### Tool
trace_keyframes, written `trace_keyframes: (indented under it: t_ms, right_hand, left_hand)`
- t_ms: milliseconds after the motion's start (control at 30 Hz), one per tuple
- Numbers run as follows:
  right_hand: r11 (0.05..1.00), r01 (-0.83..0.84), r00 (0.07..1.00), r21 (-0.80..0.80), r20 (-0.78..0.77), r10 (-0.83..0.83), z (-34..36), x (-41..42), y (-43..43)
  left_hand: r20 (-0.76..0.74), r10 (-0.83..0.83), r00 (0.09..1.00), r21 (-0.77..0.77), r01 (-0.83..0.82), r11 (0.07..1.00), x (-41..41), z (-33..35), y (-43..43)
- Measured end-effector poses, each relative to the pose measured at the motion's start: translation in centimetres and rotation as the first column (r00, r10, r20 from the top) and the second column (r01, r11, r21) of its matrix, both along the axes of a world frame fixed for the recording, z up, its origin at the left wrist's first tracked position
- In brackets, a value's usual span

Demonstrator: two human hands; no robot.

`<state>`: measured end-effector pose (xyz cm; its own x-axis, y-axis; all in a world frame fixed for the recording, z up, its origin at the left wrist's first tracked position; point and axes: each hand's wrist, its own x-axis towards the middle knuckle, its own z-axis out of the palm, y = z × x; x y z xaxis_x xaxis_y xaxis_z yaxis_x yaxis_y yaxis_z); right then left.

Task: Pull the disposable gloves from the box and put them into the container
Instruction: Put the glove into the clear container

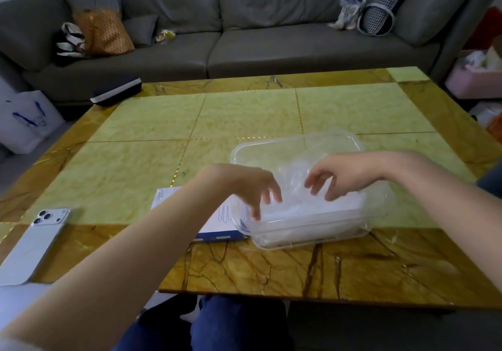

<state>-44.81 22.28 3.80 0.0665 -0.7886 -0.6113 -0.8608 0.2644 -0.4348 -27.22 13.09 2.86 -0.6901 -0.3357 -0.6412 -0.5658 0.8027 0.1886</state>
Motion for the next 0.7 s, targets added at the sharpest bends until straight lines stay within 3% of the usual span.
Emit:
trace_keyframes:
  t_ms: [100, 167, 200, 267, 367, 567, 700]
  right_hand:
    - [0.944, 0.107, 0.994, -0.311, 0.032, -0.103, 0.4, 0.8, -0.4]
    - [0.895, 0.04, 0.99, -0.444, -0.104, -0.096, -0.7, 1.6, -0.7]
    - [0.906, -0.038, 0.979, -0.421, -0.199, -0.051, -1.5, 1.9, -0.7]
    - [0.967, -0.141, 0.937, -0.212, -0.345, 0.061, -3.4, 2.2, -0.8]
    - [0.984, -0.179, 0.867, 0.013, -0.47, 0.164, -5.4, 2.2, -1.0]
    - [0.97, -0.239, 0.791, 0.034, -0.572, 0.215, -6.6, 1.6, -1.4]
    - [0.973, -0.202, 0.818, 0.115, -0.526, 0.232, -6.0, 1.3, -1.6]
  left_hand:
    - [-0.294, 0.073, 0.953, -0.138, -0.118, 0.983, -0.7, 0.4, -0.4]
    - [-0.373, 0.09, 0.924, -0.238, -0.189, 0.953, -1.3, -0.9, 0.1]
    - [-0.336, 0.087, 0.938, -0.242, -0.176, 0.954, -1.6, -1.9, 0.6]
    - [-0.136, 0.048, 0.99, -0.218, -0.077, 0.973, -2.0, -4.1, 1.6]
    - [0.121, -0.034, 0.992, -0.259, 0.065, 0.964, -2.3, -6.1, 1.8]
    - [0.149, -0.018, 0.989, -0.307, 0.064, 0.949, -2.1, -7.2, 1.5]
    - [0.168, 0.004, 0.986, -0.261, 0.041, 0.965, -2.3, -7.0, 0.9]
